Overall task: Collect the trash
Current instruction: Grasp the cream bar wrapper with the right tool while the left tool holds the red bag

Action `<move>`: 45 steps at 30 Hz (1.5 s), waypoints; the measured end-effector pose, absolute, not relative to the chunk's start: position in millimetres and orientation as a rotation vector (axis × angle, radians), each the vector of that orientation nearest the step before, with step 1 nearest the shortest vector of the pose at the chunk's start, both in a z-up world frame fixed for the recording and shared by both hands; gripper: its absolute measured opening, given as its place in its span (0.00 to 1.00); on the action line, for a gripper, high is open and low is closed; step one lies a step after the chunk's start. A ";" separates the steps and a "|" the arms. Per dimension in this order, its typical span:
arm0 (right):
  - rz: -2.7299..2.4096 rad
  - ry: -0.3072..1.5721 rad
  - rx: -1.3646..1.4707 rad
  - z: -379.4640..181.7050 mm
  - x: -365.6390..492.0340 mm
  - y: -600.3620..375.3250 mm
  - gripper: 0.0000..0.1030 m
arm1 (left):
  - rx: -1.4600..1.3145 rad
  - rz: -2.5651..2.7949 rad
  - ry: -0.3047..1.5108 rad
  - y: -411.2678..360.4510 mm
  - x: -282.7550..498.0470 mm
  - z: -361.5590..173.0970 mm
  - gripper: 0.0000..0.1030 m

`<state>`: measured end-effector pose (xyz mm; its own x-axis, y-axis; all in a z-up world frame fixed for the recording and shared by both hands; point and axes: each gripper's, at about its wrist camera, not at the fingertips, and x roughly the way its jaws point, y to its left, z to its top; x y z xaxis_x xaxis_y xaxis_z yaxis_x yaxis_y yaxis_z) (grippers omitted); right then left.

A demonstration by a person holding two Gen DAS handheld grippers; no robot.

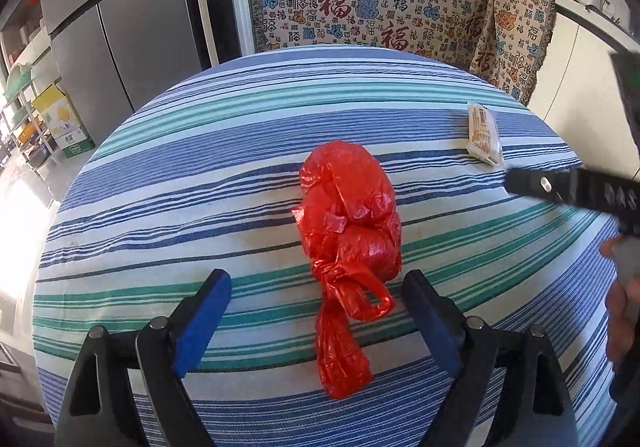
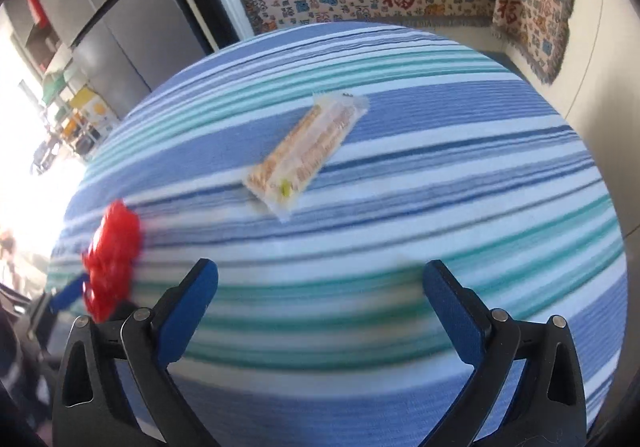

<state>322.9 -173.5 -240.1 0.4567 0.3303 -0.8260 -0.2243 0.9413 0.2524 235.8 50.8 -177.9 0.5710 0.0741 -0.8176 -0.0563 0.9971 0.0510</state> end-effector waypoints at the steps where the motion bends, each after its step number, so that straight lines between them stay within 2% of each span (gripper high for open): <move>1: 0.324 1.045 0.110 -240.0 336.1 -164.8 0.95 | 0.022 0.076 0.960 51.2 235.4 -177.6 0.88; 3: 0.287 1.040 0.082 -240.1 351.5 -151.9 0.89 | 0.020 0.075 0.962 47.4 238.5 -176.6 0.88; 5: 0.239 1.020 0.006 -240.5 358.0 -140.2 0.78 | 0.020 0.075 0.962 48.7 237.4 -176.4 0.88; 6: 0.222 1.003 -0.051 -240.5 356.3 -135.8 0.59 | 0.020 0.075 0.962 48.9 237.6 -176.2 0.88; 8: 0.250 0.981 -0.096 -239.8 347.6 -135.0 0.37 | 0.020 0.075 0.962 48.6 237.8 -175.8 0.88; 10: 0.312 0.970 -0.134 -240.0 329.6 -141.2 0.34 | 0.021 0.075 0.962 48.3 237.3 -175.9 0.88; 17: 0.502 0.928 -0.258 -242.8 238.6 -175.1 0.34 | 0.019 0.073 0.962 48.4 237.1 -175.4 0.88; 20: 0.521 0.953 -0.265 -242.5 218.2 -192.8 0.41 | 0.027 0.038 0.966 48.1 235.2 -173.4 0.88; 22: 0.528 0.978 -0.257 -239.9 213.9 -203.2 0.58 | 0.006 -0.027 0.961 54.0 231.6 -168.8 0.88; 25: 0.528 0.995 -0.222 -230.8 216.6 -215.0 0.68 | -0.066 -0.125 0.950 63.7 230.8 -159.3 0.88; 27: 0.514 1.021 -0.193 -225.8 222.9 -219.3 0.71 | -0.077 -0.152 0.945 62.4 232.6 -156.4 0.88; 32: 0.471 1.096 -0.079 -219.3 243.9 -223.1 0.71 | -0.025 -0.160 0.928 47.7 240.6 -156.2 0.88; 37: 0.450 1.123 -0.092 -220.9 258.7 -208.5 0.71 | 0.103 -0.125 0.902 29.1 247.1 -152.9 0.87; 39: 0.433 1.125 -0.109 -222.7 263.4 -202.4 0.64 | 0.094 -0.101 0.906 33.1 251.2 -154.7 0.85; 40: 0.421 1.123 -0.125 -223.6 264.9 -200.1 0.58 | 0.076 -0.098 0.912 37.3 252.5 -156.1 0.72; 41: 0.410 1.120 -0.140 -223.8 264.8 -199.0 0.34 | 0.055 -0.098 0.923 41.2 253.6 -158.1 0.61; 42: 0.408 1.118 -0.143 -223.3 264.5 -198.7 0.16 | 0.035 -0.096 0.939 45.3 255.0 -160.5 0.43; 45: 0.412 1.094 -0.132 -216.0 256.9 -203.4 0.14 | -0.033 -0.093 0.936 57.2 254.2 -158.7 0.43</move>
<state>256.9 -203.4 -216.0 0.3918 0.2590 -0.8828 -0.3873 0.9168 0.0971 254.2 57.2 -158.7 0.5894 -0.0943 -0.8023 0.0656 0.9955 -0.0688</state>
